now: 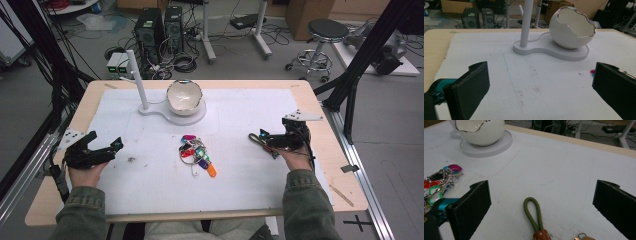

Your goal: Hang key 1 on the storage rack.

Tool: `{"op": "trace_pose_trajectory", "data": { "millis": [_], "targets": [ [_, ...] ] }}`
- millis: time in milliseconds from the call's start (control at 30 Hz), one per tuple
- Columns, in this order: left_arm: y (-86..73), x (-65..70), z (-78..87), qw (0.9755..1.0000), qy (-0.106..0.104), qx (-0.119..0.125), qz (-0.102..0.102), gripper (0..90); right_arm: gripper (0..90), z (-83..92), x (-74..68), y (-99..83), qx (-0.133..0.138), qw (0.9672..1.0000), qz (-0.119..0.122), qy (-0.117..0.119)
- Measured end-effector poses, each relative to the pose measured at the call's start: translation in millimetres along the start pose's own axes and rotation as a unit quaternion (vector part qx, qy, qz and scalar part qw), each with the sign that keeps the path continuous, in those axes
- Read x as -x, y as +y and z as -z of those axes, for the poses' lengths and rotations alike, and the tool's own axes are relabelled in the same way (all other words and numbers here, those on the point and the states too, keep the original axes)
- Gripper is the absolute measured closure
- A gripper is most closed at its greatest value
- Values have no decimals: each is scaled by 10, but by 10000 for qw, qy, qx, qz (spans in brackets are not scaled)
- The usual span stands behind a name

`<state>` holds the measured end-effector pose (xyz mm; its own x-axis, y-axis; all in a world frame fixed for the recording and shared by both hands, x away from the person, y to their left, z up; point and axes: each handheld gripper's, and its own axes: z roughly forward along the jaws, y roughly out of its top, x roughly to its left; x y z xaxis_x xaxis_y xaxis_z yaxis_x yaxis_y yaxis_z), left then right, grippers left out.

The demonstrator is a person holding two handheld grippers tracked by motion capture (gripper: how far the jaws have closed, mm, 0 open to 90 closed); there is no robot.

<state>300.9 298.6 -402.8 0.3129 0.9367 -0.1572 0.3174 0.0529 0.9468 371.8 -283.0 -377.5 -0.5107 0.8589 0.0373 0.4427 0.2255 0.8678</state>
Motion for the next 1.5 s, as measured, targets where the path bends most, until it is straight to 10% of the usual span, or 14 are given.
{"op": "trace_pose_trajectory", "data": {
  "millis": [667, 1233, 1500],
  "targets": [
    [0, -9, -6, 10000, -7, -6, 21, 17, 7, -335, 209, 23, -1139, 9929, 87, 343],
    [-2, -9, -11, 10000, -33, -18, 23, 17, 55, -535, 348, -95, -2229, 9729, 70, 615],
    [-2, -12, -11, 10000, -33, -18, 42, 17, 253, -525, 421, -112, -2815, 9553, 72, 899]
  ]
}}
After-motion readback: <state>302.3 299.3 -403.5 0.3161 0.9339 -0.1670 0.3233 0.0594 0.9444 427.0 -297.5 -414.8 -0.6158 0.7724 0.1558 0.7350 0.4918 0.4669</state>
